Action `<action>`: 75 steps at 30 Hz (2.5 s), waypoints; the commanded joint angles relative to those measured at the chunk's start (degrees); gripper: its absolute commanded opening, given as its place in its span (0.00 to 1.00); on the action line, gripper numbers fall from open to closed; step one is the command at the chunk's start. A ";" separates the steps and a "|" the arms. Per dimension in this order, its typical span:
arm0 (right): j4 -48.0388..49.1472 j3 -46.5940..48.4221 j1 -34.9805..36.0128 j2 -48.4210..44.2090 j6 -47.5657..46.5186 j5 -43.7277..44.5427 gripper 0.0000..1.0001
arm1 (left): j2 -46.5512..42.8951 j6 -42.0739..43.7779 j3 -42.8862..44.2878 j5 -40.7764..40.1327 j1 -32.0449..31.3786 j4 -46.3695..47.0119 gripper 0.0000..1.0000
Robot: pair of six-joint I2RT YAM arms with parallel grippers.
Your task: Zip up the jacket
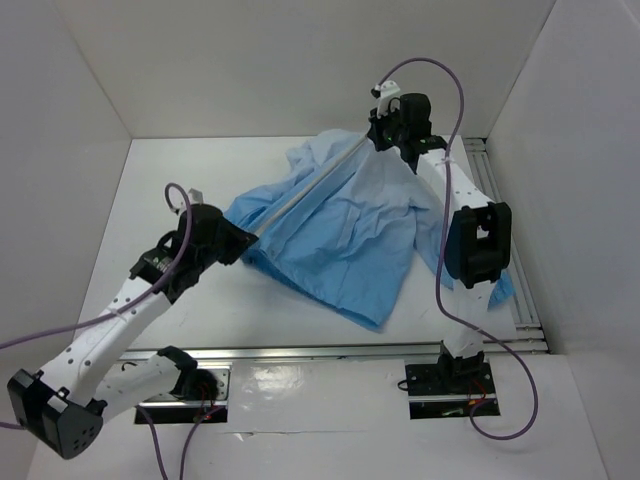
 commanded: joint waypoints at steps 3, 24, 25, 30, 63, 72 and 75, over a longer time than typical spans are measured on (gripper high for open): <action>5.29 5.27 -2.23 -3.07 -2.16 6.74 0.00 | 5.71 8.87 18.35 -7.23 4.15 -5.41 0.00; 0.62 -3.41 -14.89 -11.50 8.29 7.08 0.00 | 25.76 24.61 41.69 12.20 44.95 -5.24 0.00; 1.32 -4.29 -15.67 -12.81 8.90 7.87 0.00 | 26.63 25.48 41.69 13.07 45.56 -4.72 0.00; 2.46 -11.14 -19.10 -16.68 11.28 13.67 0.00 | 28.75 28.03 41.16 13.69 46.19 -4.71 0.00; -12.02 -9.66 -16.91 -24.50 17.87 25.82 1.00 | 29.55 39.55 35.10 17.82 43.21 -4.62 1.00; -15.72 -20.09 -9.10 -31.62 22.18 33.28 1.00 | 19.53 43.24 34.57 20.97 33.36 -5.33 1.00; -16.78 -23.63 -7.78 -33.47 22.71 33.28 1.00 | 16.45 43.24 33.08 22.83 30.90 -5.85 1.00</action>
